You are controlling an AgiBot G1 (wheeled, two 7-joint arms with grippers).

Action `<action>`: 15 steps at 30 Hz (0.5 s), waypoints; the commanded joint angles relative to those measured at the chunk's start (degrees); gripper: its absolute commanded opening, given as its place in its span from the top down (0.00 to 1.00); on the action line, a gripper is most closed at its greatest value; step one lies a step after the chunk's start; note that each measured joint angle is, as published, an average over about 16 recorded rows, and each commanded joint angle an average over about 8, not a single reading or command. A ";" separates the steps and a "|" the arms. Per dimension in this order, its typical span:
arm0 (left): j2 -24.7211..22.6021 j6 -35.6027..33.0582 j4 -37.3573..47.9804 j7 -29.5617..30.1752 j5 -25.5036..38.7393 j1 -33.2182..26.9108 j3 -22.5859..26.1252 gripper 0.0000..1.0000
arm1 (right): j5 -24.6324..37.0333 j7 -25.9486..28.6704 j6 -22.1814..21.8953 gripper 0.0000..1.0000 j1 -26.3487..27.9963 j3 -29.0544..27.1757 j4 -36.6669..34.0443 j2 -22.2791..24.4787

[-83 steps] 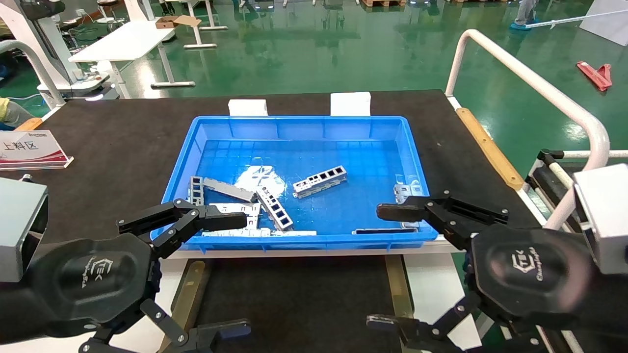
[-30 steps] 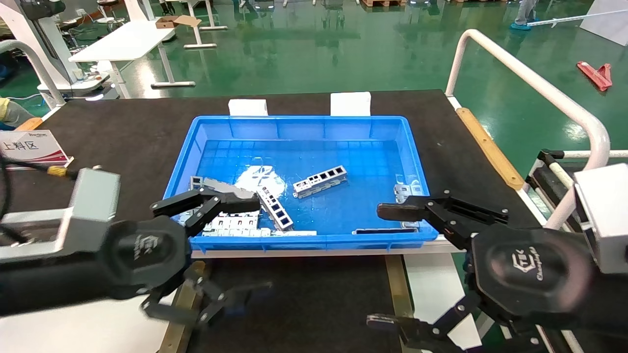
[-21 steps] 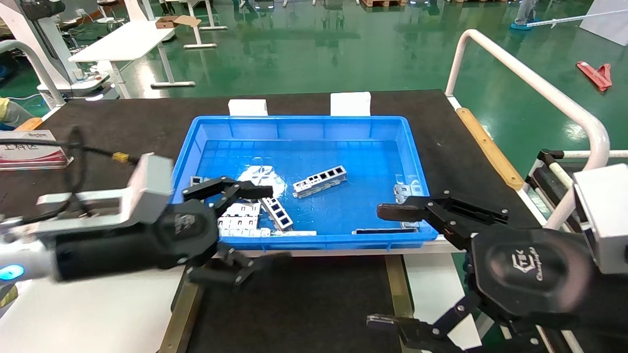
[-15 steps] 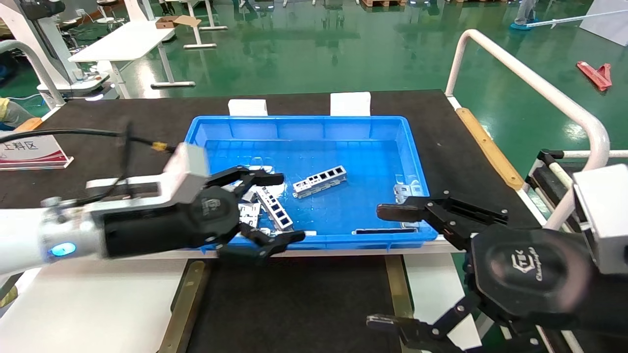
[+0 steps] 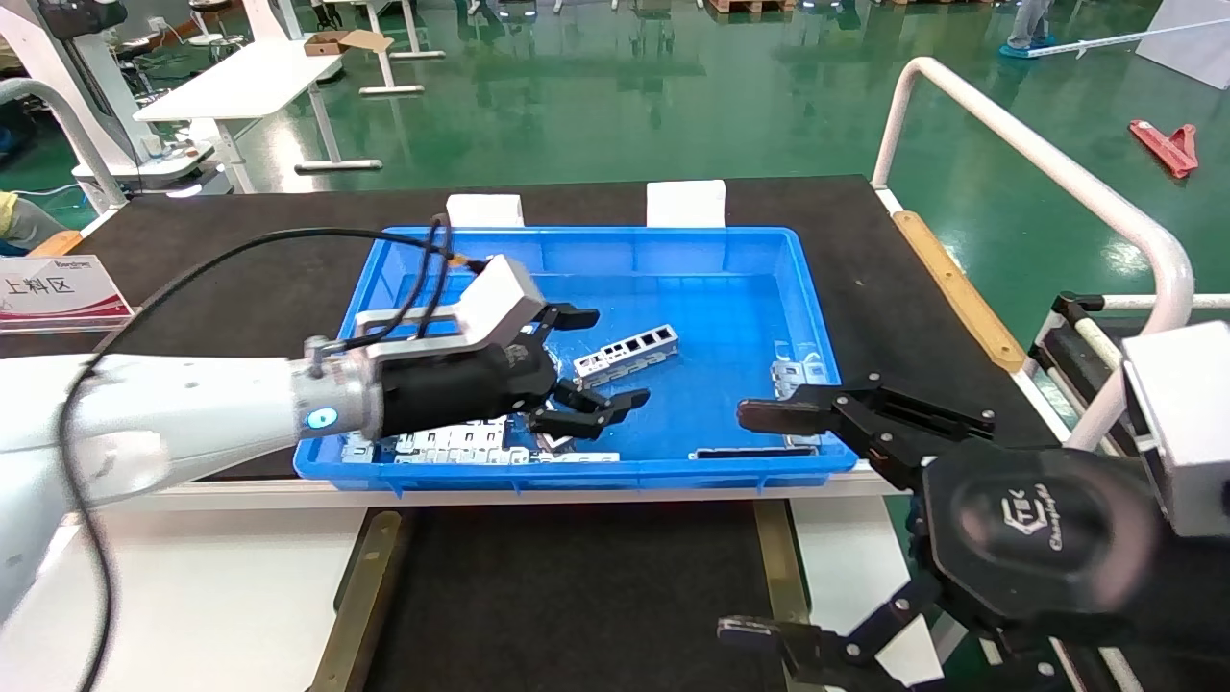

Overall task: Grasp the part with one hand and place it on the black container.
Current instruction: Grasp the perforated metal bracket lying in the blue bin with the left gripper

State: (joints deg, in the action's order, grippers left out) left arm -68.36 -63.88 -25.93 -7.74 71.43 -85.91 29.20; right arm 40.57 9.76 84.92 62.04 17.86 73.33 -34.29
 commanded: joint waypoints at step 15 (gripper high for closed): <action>-10.02 15.62 15.32 -7.99 0.07 -3.56 1.39 0.00 | -0.02 -0.02 -0.01 0.00 0.01 0.03 0.00 0.01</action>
State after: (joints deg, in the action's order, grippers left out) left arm -78.14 -49.16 -11.16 -15.01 71.42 -89.28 31.03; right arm 40.55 9.74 84.91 62.05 17.90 73.33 -34.28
